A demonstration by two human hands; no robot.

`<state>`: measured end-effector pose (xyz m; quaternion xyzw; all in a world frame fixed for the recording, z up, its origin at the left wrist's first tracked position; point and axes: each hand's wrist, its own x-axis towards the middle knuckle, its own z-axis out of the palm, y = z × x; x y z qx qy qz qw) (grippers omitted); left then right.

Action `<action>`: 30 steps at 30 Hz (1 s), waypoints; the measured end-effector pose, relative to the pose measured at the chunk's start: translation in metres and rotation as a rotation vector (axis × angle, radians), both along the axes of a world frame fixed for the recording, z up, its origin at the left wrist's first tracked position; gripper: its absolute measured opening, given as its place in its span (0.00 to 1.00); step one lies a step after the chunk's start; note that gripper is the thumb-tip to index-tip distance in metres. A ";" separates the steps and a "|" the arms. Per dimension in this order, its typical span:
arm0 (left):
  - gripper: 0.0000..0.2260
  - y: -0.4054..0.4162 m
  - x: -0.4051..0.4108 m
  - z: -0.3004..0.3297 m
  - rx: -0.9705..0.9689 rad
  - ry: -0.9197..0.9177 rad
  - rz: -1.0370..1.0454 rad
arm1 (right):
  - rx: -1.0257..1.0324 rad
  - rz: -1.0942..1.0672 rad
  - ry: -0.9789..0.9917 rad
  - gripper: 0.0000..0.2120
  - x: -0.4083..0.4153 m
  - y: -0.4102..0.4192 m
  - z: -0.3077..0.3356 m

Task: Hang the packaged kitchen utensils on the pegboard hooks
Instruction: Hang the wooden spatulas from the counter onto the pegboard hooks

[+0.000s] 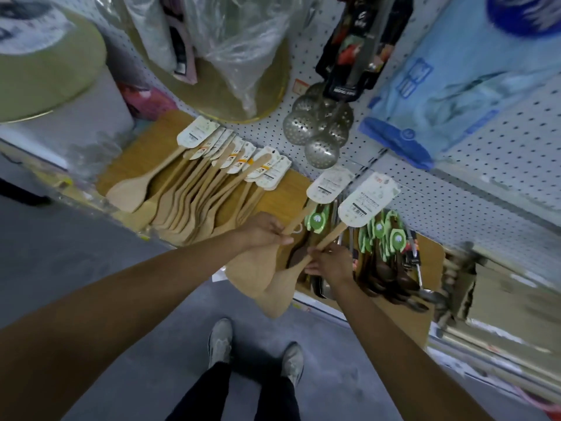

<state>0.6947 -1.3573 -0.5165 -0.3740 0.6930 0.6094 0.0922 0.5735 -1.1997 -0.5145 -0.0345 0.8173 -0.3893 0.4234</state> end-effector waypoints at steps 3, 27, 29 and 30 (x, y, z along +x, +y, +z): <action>0.10 0.021 0.001 0.033 -0.010 0.057 -0.087 | -0.012 -0.004 0.039 0.05 0.005 0.030 0.031; 0.15 0.268 -0.142 0.210 0.128 0.353 -0.295 | -0.179 -0.193 0.609 0.04 -0.074 0.299 0.205; 0.17 0.295 -0.158 0.215 0.089 0.401 -0.293 | -0.234 -0.209 0.629 0.10 -0.086 0.328 0.214; 0.17 0.310 -0.165 0.220 0.073 0.417 -0.291 | -0.245 -0.220 0.632 0.11 -0.093 0.344 0.218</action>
